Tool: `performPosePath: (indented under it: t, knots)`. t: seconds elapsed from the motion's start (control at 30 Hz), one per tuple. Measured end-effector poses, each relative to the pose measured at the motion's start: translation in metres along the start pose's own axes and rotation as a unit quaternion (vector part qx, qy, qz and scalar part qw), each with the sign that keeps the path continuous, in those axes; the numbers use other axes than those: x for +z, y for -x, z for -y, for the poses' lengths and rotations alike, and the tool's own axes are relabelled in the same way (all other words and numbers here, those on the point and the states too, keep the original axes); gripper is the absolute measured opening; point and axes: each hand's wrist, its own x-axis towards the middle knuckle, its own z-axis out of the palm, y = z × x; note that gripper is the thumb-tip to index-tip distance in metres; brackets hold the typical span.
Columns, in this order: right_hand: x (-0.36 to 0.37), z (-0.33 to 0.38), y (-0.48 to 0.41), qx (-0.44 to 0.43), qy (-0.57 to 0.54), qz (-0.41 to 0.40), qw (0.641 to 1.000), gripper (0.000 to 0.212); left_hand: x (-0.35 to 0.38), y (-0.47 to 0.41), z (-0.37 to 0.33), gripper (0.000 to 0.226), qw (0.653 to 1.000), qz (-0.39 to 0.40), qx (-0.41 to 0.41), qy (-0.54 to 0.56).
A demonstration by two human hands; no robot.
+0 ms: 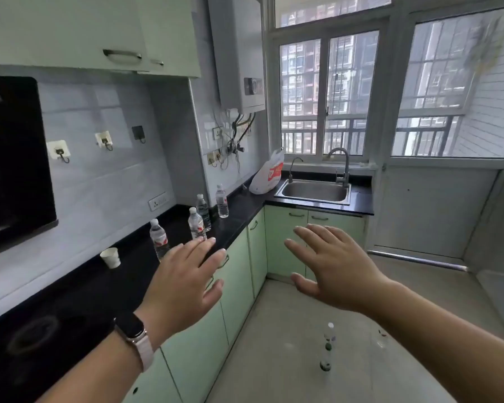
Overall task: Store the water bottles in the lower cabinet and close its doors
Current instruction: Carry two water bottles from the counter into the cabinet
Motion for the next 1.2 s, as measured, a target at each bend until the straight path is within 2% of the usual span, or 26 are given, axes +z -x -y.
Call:
performPosePath:
  t: [0.2, 0.63, 0.97, 1.2]
  knots:
    - [0.059, 0.024, -0.062, -0.018, -0.021, 0.016, 0.999, 0.062, 0.054, -0.007, 0.058, 0.051, 0.999, 0.033, -0.023, 0.011]
    - [0.156, 0.080, -0.213, -0.056, -0.059, 0.032, 0.996, 0.060, 0.154, -0.032, 0.198, 0.050, 0.999, 0.032, -0.033, 0.010]
    - [0.214, 0.083, -0.278, -0.086, -0.099, 0.013, 0.991, 0.059, 0.193, -0.050, 0.242, 0.051, 0.996, 0.067, -0.066, -0.001]
    - [0.274, 0.054, -0.327, -0.131, -0.140, -0.038, 0.981, 0.055, 0.230, -0.084, 0.249, 0.051, 0.988, 0.110, -0.108, -0.034]
